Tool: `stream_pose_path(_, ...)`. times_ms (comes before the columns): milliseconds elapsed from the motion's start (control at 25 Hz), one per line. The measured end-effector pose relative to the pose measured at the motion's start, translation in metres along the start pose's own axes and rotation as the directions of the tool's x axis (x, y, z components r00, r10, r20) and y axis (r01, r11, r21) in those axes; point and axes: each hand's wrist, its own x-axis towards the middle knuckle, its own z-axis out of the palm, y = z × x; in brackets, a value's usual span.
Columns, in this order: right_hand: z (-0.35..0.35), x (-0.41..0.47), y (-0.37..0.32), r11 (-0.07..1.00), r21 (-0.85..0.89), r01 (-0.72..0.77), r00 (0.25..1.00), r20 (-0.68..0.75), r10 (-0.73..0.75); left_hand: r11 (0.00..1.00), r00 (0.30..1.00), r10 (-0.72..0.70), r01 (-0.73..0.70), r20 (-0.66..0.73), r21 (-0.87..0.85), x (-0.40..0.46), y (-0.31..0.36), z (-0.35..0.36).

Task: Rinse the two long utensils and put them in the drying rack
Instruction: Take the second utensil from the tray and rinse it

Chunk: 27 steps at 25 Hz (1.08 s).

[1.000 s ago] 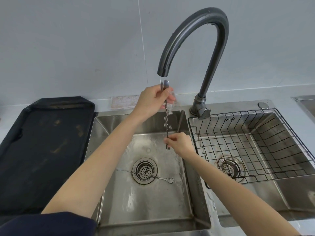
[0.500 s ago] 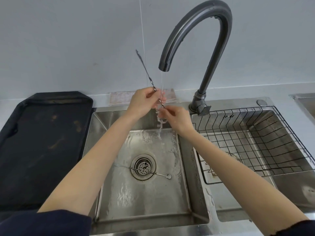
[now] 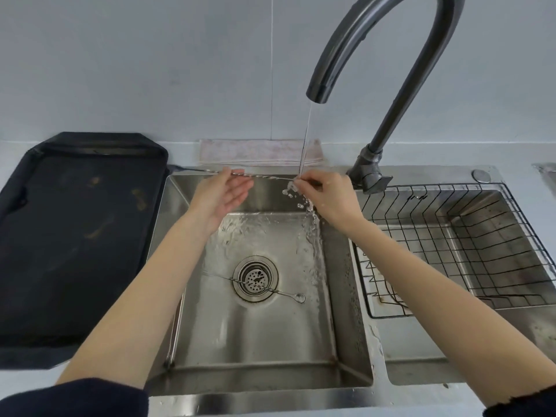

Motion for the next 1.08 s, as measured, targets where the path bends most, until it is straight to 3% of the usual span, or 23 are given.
stream_pose_path(280, 0.049, -0.030, 0.050, 0.958, -0.252, -0.134, 0.950, 0.242, 0.197, 0.956, 0.950, -0.290, 0.294, -0.113, 0.017, 0.013, -0.079, -0.037)
stream_pose_path(560, 0.092, -0.060, 0.090, 0.899, -0.412, -0.150, 0.827, 0.445, 0.342, 0.814, 0.798, -0.557, 0.580, -0.229, 0.042, 0.024, -0.158, -0.066)
stream_pose_path(800, 0.118, -0.076, 0.112, 0.848, -0.527, -0.064, 0.762, 0.522, 0.382, 0.749, 0.725, -0.598, 0.657, -0.341, 0.085, 0.028, -0.199, -0.077)
stream_pose_path(1080, 0.128, -0.080, 0.125, 0.829, -0.556, -0.060, 0.749, 0.524, 0.405, 0.709, 0.684, -0.633, 0.700, -0.362, 0.084, 0.031, -0.216, -0.076)
